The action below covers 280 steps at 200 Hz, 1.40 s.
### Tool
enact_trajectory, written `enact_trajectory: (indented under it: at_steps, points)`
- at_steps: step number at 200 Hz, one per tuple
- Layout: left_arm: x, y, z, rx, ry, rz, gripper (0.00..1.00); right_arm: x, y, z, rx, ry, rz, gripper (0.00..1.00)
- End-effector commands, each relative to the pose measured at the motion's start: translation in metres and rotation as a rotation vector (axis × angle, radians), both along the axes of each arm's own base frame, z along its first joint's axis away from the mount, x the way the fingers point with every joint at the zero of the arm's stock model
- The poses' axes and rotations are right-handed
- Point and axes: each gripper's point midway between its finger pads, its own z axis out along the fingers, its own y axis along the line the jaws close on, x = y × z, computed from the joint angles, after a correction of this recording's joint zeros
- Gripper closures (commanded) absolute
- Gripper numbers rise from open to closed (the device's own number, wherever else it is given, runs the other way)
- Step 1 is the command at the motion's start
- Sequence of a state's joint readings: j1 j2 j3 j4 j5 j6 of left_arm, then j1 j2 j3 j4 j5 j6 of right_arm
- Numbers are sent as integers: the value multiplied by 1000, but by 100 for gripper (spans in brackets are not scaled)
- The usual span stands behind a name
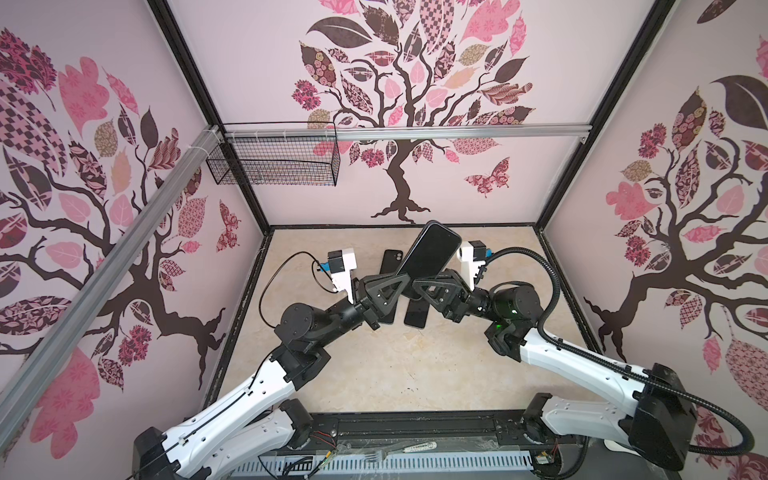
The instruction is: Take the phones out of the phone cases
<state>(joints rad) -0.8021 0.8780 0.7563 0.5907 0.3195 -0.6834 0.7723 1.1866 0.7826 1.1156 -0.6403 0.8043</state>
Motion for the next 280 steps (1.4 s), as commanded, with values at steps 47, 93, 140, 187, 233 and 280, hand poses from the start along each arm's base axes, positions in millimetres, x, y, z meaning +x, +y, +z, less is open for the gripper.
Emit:
enact_trajectory:
  at_steps: [47, 93, 140, 187, 233, 280]
  points:
    - [-6, 12, -1, 194, -80, 112, 41, -1, -17, 11, -65, -177, -218, 100]
    - [-11, 20, -6, 402, -210, 185, 43, 1, -22, -4, -196, -340, -350, 100]
    - [-22, 18, 9, 500, -454, 207, 47, 8, -19, -23, -436, -501, -414, 100]
    - [-11, 11, 16, 579, -623, 284, 45, 16, -28, -47, -565, -613, -502, 100]
    - [-11, -3, 18, 614, -767, 296, 45, 25, -37, -45, -544, -568, -583, 100]
    - [-14, -16, 16, 626, -805, 295, 46, 26, -36, -51, -560, -568, -577, 100]
